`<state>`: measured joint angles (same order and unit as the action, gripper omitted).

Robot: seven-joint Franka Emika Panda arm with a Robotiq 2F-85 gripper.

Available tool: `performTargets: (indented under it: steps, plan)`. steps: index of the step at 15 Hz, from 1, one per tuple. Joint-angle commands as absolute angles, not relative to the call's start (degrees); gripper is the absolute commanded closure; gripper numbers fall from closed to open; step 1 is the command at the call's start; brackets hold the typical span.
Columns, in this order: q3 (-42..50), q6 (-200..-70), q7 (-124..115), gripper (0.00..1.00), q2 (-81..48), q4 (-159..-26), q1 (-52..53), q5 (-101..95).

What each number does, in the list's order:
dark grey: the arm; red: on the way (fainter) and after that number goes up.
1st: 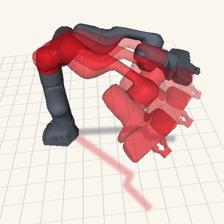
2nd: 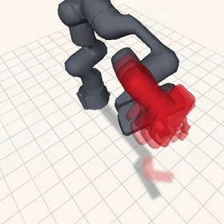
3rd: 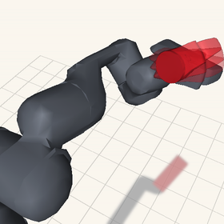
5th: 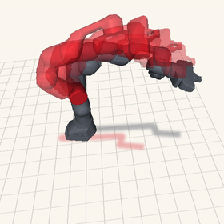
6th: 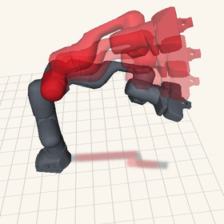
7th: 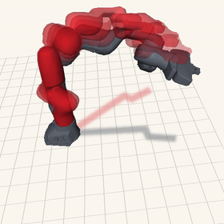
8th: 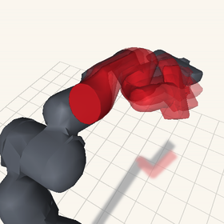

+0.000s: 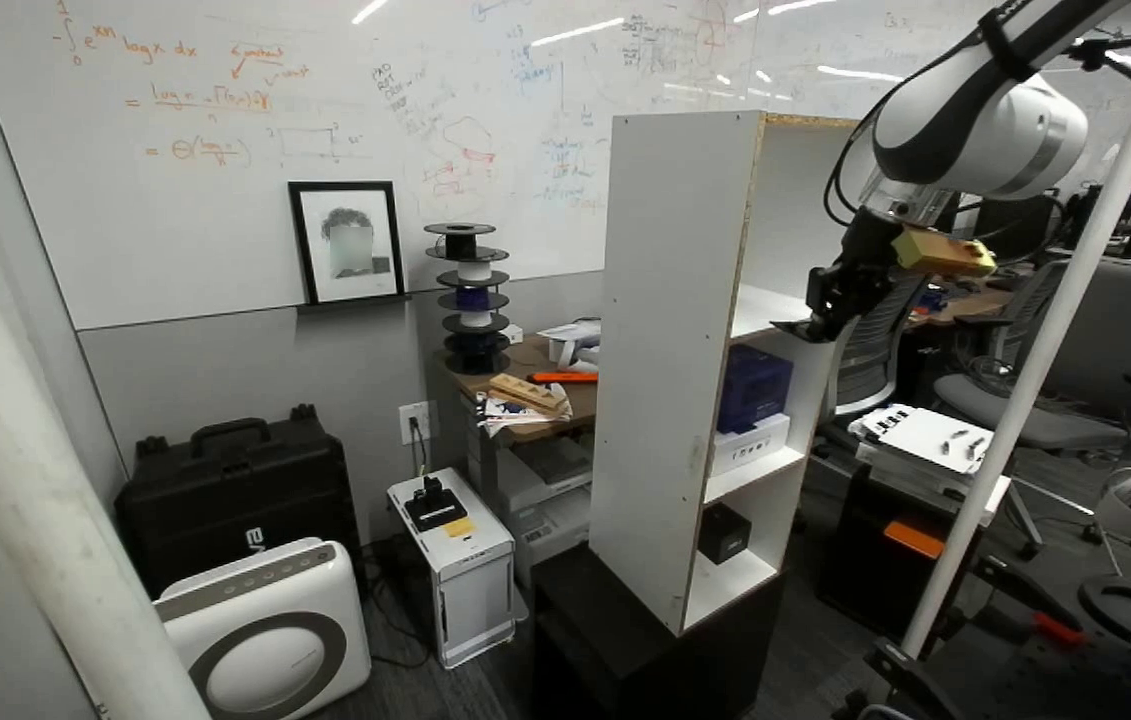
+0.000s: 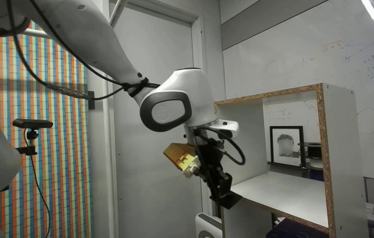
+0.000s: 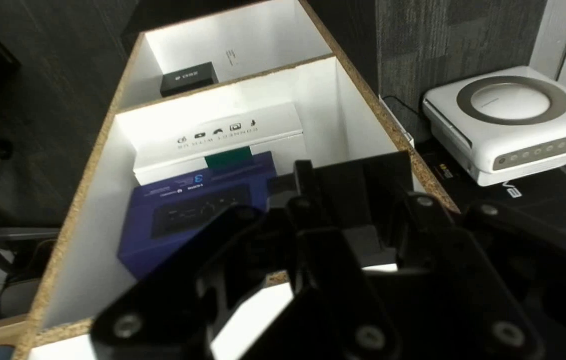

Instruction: Pick the black object and put it on top of the cabinet

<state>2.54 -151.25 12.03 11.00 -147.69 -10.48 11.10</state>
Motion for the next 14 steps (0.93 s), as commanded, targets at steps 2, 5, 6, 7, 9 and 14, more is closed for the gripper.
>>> performTargets:
  steps: [2,5,6,7,9,14]
  plan:
    - [3.3,-146.4,-0.4,0.89,28.3,-156.3,-11.3,4.6]
    - [2.9,-140.8,-5.4,0.89,37.9,-157.3,-12.5,2.4]
    - [3.0,-138.5,-6.4,0.88,41.0,-156.9,-13.0,2.1]
    - [2.9,-135.8,-7.6,0.88,44.3,-156.3,-13.5,1.6]
    - [3.9,-130.2,-8.8,0.88,48.9,-153.0,-14.2,2.1]
    - [6.2,-127.4,-12.2,0.88,45.7,-139.0,-15.7,3.6]
